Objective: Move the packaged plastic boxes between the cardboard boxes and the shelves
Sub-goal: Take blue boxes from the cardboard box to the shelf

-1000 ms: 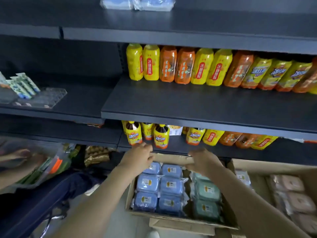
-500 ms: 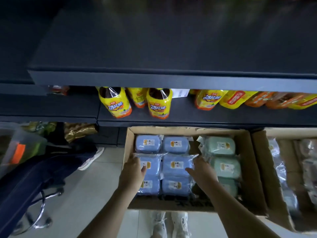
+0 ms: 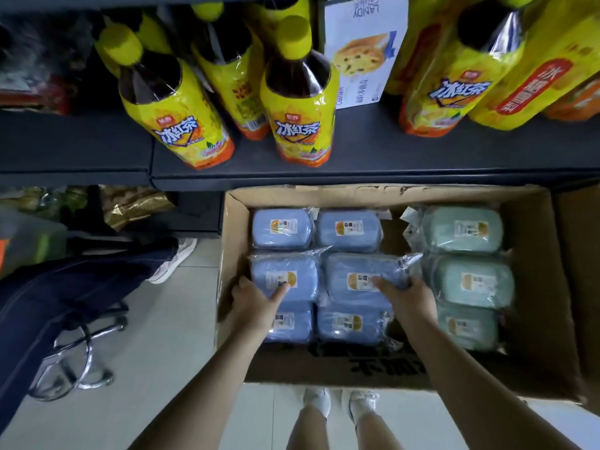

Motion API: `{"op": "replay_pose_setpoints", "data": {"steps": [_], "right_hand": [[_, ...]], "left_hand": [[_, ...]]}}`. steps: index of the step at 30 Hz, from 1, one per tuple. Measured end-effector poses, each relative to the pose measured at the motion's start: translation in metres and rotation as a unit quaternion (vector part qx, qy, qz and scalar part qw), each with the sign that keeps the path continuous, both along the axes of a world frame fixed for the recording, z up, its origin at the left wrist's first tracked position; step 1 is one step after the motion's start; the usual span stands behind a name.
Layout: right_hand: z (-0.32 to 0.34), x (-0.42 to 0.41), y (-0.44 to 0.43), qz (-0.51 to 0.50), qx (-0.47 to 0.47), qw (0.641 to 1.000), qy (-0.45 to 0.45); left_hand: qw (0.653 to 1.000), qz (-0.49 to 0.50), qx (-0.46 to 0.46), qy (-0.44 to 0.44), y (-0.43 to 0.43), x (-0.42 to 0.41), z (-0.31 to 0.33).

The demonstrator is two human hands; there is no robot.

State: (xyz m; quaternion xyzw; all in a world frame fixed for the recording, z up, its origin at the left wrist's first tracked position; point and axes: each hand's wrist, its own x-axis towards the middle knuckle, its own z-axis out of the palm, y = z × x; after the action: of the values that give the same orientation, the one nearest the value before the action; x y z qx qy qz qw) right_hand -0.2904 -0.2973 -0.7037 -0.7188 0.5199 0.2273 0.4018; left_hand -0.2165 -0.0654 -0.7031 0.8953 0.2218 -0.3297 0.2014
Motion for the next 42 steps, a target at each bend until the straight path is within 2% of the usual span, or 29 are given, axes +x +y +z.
{"op": "replay_pose_setpoints", "data": {"steps": [4, 9, 15, 19, 24, 29, 33, 37, 42], "right_hand": [[0.011, -0.010, -0.012, -0.029, 0.007, 0.999, 0.016], [0.016, -0.010, -0.023, -0.041, 0.023, 0.999, -0.020], [0.055, -0.003, -0.034, -0.031, 0.020, 0.997, -0.071], [0.121, 0.014, -0.039, -0.004, 0.028, 0.995, -0.094], [0.230, 0.038, -0.039, 0.047, 0.039, 0.982, -0.179], [0.352, 0.051, -0.032, 0.130, -0.001, 0.961, -0.244], [0.442, 0.053, -0.026, 0.182, -0.043, 0.927, -0.324], [0.526, 0.049, -0.019, 0.199, -0.079, 0.873, -0.438], [0.598, 0.063, -0.016, 0.203, -0.121, 0.825, -0.513]], "left_hand": [[0.998, 0.038, -0.003, 0.046, -0.010, -0.006, 0.003], [0.986, 0.140, -0.070, -0.052, -0.019, -0.012, 0.012], [0.978, 0.083, -0.115, -0.154, -0.005, -0.017, 0.057], [0.963, 0.140, -0.165, -0.158, 0.004, -0.020, 0.115], [0.936, 0.172, -0.208, -0.228, 0.017, -0.012, 0.216], [0.889, 0.183, -0.250, -0.337, 0.022, -0.004, 0.327], [0.848, 0.193, -0.270, -0.412, 0.021, 0.001, 0.414], [0.810, 0.200, -0.281, -0.474, 0.023, 0.002, 0.490], [0.763, 0.190, -0.306, -0.537, 0.028, 0.014, 0.567]]}}
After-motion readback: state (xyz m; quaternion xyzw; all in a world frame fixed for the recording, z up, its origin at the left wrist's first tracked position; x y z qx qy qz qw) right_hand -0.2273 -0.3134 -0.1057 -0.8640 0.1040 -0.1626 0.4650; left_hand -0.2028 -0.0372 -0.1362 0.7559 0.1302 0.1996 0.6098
